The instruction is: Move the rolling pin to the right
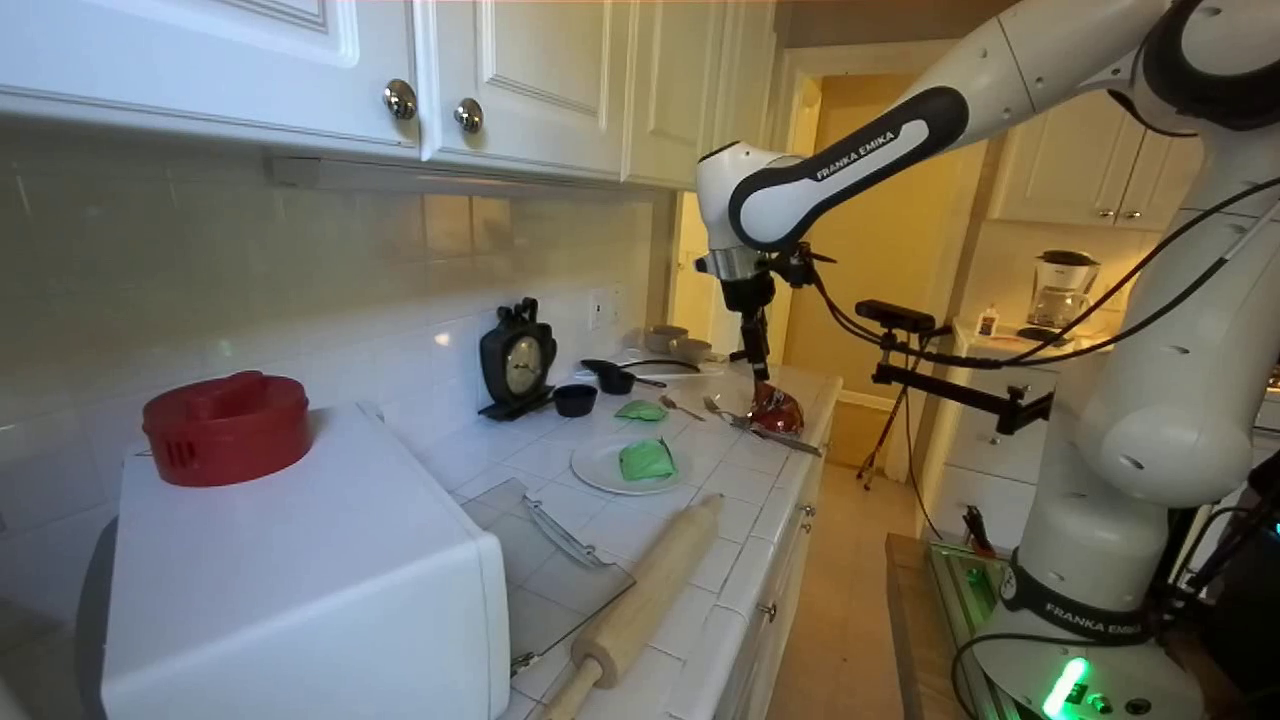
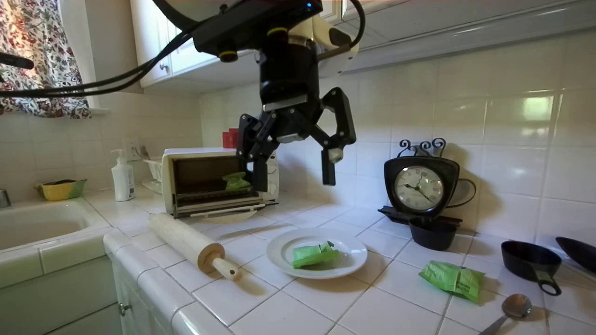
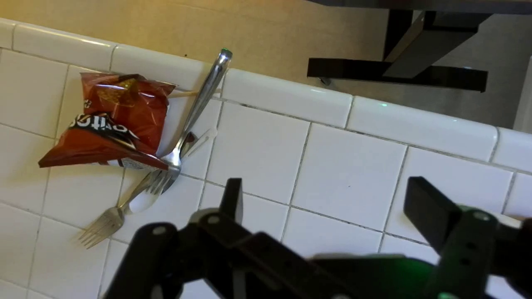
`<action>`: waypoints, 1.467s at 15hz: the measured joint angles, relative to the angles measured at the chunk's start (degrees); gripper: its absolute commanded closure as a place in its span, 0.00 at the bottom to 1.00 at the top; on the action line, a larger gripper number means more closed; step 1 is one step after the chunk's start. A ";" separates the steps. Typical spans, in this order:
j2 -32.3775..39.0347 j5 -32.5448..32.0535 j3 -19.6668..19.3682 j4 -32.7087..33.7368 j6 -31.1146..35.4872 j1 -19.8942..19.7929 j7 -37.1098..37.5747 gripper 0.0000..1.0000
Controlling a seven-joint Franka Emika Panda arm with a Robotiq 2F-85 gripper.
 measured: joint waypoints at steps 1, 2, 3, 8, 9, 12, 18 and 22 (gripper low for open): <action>0.00 -2.09 0.15 -0.04 0.13 0.16 -0.96 0.00; 0.00 -4.18 0.31 -0.12 0.13 0.31 -2.11 0.00; 0.00 -6.15 0.46 -0.25 0.15 0.50 -3.29 0.00; 0.41 -14.09 1.31 -1.11 4.62 2.06 -8.79 0.00; 0.50 -15.43 1.80 -1.52 6.32 2.66 -9.17 0.00; 0.51 -19.43 2.91 -3.06 12.51 4.16 -9.54 0.00; -1.26 -24.39 1.52 -7.33 32.21 4.37 -9.65 0.00; -4.83 -15.09 -2.16 -12.01 42.77 4.51 -12.65 0.00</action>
